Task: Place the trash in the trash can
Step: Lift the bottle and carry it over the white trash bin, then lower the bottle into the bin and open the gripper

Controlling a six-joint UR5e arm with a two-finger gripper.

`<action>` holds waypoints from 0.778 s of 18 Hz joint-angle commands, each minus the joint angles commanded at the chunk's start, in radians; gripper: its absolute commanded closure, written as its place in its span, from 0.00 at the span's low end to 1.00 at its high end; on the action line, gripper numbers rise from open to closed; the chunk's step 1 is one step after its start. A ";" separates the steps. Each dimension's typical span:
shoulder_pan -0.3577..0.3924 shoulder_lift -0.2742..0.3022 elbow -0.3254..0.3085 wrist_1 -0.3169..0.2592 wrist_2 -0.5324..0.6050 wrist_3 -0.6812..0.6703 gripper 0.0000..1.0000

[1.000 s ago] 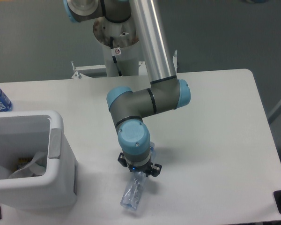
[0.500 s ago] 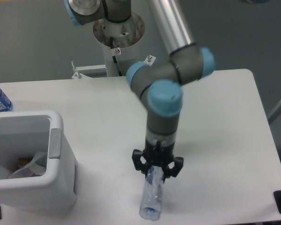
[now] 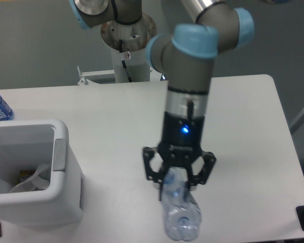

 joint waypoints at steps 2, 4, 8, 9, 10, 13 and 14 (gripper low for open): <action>-0.035 0.024 -0.005 0.000 0.000 -0.032 0.49; -0.071 0.043 -0.008 0.000 0.002 -0.048 0.49; -0.149 0.086 -0.037 -0.002 0.003 -0.074 0.49; -0.169 0.087 -0.054 -0.002 0.003 -0.075 0.49; -0.193 0.095 -0.070 -0.002 0.002 -0.075 0.49; -0.235 0.101 -0.121 -0.002 0.002 -0.072 0.49; -0.249 0.100 -0.133 -0.002 0.002 -0.071 0.49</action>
